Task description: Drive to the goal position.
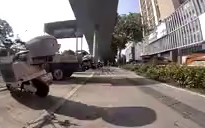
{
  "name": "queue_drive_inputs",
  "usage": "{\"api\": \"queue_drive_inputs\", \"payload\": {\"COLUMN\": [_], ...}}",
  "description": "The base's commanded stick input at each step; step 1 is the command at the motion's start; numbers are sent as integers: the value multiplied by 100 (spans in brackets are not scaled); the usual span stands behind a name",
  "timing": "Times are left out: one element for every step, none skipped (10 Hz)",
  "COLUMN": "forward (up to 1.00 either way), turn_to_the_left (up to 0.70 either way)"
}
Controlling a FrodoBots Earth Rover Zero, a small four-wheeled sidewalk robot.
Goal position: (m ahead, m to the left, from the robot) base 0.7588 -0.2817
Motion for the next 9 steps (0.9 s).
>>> {"api": "queue_drive_inputs", "payload": {"forward": [70, 70, 70, 70, 70, 70, 70, 70, 70], "turn_to_the_left": [0, 0, 0, 0, 0, 0, 0, 0, 0]}}
